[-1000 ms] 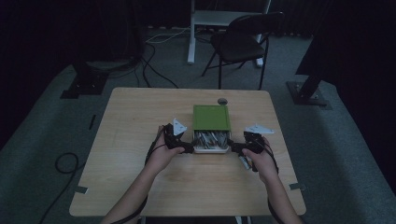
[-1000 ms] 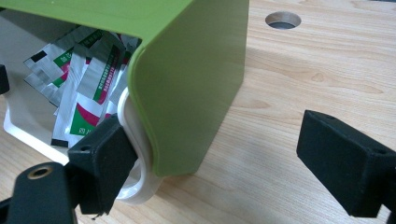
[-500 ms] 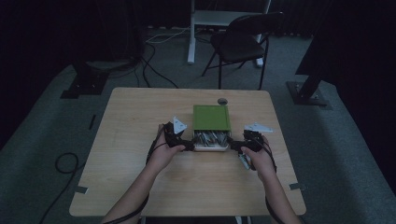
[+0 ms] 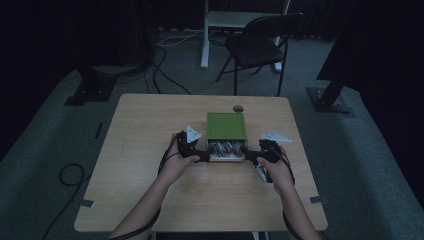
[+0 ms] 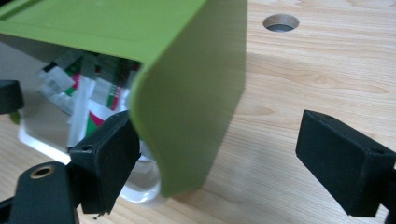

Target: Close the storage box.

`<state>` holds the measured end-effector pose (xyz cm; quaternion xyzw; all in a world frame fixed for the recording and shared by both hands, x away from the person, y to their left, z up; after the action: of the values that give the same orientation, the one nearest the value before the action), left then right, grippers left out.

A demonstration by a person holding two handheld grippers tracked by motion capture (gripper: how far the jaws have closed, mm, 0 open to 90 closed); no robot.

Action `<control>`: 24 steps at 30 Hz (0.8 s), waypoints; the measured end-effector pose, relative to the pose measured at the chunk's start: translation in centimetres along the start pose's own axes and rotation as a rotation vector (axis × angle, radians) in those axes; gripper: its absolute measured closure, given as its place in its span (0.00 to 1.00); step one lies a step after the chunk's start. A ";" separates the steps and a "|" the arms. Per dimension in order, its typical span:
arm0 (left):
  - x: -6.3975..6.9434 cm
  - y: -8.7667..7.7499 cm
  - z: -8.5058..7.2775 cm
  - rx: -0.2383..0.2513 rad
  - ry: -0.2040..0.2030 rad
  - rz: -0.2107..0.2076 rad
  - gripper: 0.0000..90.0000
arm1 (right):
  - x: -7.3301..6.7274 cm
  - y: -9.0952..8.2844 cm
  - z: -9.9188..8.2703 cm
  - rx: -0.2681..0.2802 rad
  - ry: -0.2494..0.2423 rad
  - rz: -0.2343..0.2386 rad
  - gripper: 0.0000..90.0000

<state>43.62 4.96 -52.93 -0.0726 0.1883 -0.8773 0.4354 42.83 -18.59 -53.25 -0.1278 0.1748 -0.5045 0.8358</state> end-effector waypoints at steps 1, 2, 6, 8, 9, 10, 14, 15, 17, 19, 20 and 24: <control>0.1 -0.1 0.1 0.005 0.003 -0.006 0.03 | -0.1 -0.1 0.1 0.003 -0.003 0.001 0.15; 0.2 -0.2 0.2 0.009 0.008 -0.008 0.03 | -0.2 -0.1 0.2 0.008 -0.005 -0.002 0.15; 0.4 -0.5 0.3 0.016 -0.002 -0.010 0.03 | -0.2 -0.4 0.4 0.019 -0.004 -0.005 0.15; 0.5 -0.8 0.3 0.015 -0.007 -0.019 0.03 | -0.4 -0.7 0.5 0.026 -0.001 0.007 0.15; 0.5 -0.9 0.3 0.014 -0.005 -0.019 0.03 | -0.5 -0.8 0.5 0.028 -0.003 0.011 0.15; 0.5 -0.9 0.3 0.016 -0.004 -0.018 0.03 | -0.6 -0.9 0.5 0.031 -0.007 0.014 0.15; 0.7 -1.2 0.2 0.021 0.000 -0.018 0.03 | -0.8 -1.0 0.3 0.031 -0.016 0.021 0.15; 0.7 -1.3 0.3 0.026 -0.001 -0.019 0.03 | -0.9 -1.0 0.3 0.034 -0.020 0.027 0.15; 0.8 -1.5 0.3 0.029 -0.001 -0.021 0.03 | -0.9 -1.0 0.3 0.034 -0.021 0.028 0.15; 0.8 -1.8 0.3 0.038 -0.005 -0.022 0.03 | -0.9 -1.1 0.2 0.032 -0.025 0.023 0.15; 0.7 -1.8 0.3 0.039 0.000 -0.018 0.03 | -0.9 -1.1 0.2 0.033 -0.025 0.021 0.15; 0.5 -2.2 0.3 0.046 0.008 -0.011 0.03 | -0.7 -1.2 0.2 0.034 -0.033 0.012 0.15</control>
<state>41.78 5.71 -51.76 -0.0603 0.1692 -0.8841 0.4313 41.64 -18.48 -52.48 -0.1210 0.1533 -0.5001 0.8436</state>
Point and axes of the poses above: each handheld gripper's, and its own axes: y roughly forward along the jaws, z roughly out of its top, x roughly to its right, the point moved 6 cm from there along y, roughly forward along the jaws, and after that the axes turned 10 degrees about x, right-handed, at the moved point
